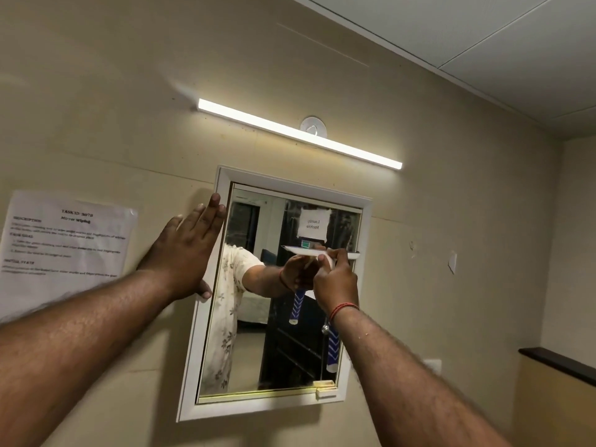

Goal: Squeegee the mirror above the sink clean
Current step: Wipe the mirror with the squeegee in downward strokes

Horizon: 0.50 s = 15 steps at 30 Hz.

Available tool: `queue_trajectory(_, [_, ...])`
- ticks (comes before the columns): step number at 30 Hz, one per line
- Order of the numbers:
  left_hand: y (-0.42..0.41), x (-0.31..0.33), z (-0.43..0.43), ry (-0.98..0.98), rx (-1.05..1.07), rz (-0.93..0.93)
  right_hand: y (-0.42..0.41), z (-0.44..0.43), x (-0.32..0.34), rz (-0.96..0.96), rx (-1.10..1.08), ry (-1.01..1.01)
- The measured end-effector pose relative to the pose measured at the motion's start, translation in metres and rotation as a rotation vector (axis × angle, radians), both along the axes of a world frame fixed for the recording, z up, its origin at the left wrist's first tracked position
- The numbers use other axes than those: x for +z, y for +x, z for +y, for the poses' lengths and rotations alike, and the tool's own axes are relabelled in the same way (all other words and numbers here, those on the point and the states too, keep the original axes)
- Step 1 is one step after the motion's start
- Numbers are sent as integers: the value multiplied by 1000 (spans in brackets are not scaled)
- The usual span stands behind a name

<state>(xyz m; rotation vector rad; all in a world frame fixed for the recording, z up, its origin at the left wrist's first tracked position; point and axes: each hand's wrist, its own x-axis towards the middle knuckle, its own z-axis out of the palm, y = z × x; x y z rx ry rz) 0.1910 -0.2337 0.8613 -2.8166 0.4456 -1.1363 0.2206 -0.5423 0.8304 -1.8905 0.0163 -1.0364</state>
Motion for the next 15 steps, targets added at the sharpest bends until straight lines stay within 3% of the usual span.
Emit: queue_trajectory(15, [13, -38, 3, -15, -65, -103, -6, 1, -120, 112, -4, -30])
